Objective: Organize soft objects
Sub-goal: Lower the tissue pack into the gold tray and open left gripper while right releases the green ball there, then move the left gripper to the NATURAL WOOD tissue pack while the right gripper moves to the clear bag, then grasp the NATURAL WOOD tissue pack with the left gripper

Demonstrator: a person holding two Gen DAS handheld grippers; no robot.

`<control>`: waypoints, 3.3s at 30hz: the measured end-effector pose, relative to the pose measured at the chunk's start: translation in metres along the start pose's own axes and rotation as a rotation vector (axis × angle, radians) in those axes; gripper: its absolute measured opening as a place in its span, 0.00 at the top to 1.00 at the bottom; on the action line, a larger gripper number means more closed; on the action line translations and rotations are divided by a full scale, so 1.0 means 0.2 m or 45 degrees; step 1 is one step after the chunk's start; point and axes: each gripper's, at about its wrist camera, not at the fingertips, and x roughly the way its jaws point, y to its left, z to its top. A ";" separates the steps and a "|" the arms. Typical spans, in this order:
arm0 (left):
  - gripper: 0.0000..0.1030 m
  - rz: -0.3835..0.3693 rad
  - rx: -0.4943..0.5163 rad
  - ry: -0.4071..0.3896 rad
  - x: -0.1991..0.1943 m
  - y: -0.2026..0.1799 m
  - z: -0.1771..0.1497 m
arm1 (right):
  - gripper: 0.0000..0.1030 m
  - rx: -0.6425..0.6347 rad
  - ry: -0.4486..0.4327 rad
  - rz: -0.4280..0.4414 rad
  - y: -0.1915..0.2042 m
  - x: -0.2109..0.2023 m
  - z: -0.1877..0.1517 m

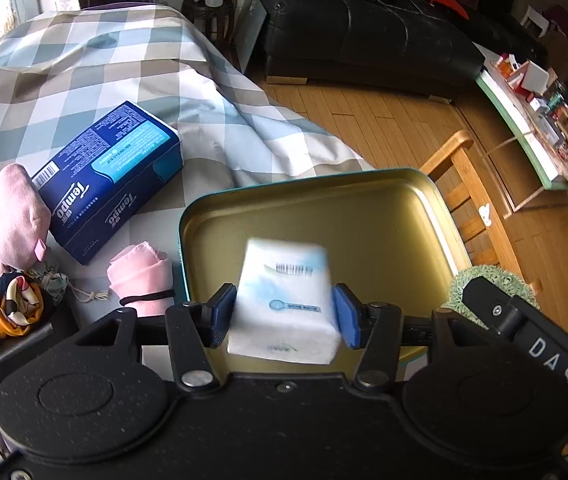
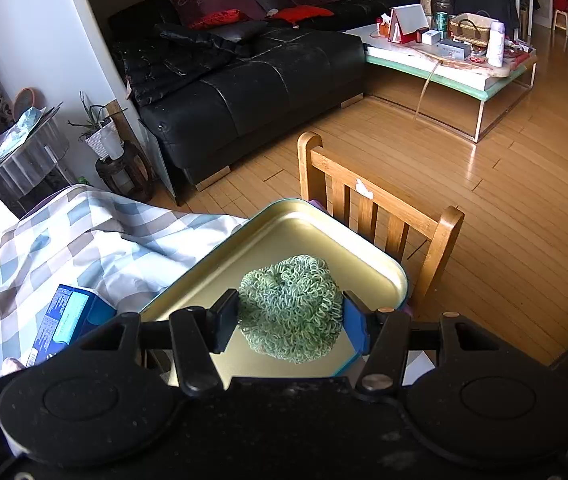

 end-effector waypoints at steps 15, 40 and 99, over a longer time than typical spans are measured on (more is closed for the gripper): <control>0.44 0.054 -0.006 -0.034 -0.02 0.07 -0.03 | 0.35 -0.013 -0.045 0.076 0.01 0.01 -0.01; 0.36 0.109 0.066 -0.139 -0.16 0.15 -0.11 | 0.26 -0.118 0.007 0.022 0.08 -0.02 -0.07; 0.28 0.333 -0.248 -0.080 -0.07 1.26 -0.30 | 0.10 -0.810 0.439 0.249 0.61 0.15 -1.06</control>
